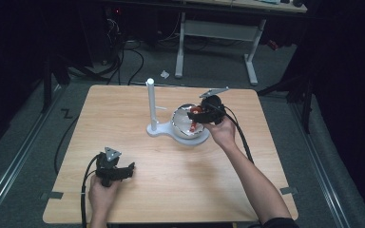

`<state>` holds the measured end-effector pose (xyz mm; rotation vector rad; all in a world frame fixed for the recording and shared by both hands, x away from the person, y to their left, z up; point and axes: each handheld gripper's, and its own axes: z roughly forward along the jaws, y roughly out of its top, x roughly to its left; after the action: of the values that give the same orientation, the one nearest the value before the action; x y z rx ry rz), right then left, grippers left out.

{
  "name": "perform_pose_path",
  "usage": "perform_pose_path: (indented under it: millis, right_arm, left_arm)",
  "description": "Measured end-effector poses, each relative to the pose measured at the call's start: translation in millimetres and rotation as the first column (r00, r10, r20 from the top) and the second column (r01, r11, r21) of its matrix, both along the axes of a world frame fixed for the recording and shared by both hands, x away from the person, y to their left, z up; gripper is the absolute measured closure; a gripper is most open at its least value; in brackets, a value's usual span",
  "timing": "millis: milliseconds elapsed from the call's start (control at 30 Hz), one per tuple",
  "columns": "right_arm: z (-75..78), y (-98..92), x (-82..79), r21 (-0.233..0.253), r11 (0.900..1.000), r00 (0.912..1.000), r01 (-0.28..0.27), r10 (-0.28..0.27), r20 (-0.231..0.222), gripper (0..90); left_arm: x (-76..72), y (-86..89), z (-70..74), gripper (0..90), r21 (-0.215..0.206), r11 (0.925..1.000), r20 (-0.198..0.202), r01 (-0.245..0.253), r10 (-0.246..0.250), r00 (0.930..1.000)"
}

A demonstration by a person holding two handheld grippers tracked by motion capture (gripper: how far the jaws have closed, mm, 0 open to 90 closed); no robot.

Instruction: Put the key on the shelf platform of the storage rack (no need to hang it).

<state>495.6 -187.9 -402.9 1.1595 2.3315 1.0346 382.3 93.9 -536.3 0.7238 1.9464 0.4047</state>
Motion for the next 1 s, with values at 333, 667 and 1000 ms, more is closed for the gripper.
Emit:
perform_pose_path:
  millis: [333, 667, 1000]
  right_arm:
    - [-6.3, 4.6, 0.9, -0.006, 1.0, 1.0, 0.003, -0.003, 0.002, 42.8]
    - [-4.1, -3.5, -6.5, -0.011, 1.0, 0.9996, 0.002, -0.002, 0.028, 42.2]
    - [2.2, -22.5, -15.3, 0.009, 1.0, 0.9985, 0.025, -0.025, 0.048, 42.7]
  left_arm:
    - [0.1, 0.1, 0.0, 15.3, 0.0, 1.0, 0.001, 0.0, 0.0, 1.0]
    - [0.0, 0.1, 0.0, 15.3, 0.001, 1.0, 0.001, 0.001, -0.001, 1.0]
    - [0.1, 0.2, -0.2, 15.3, 0.004, 1.0, 0.002, 0.001, -0.001, 1.0]
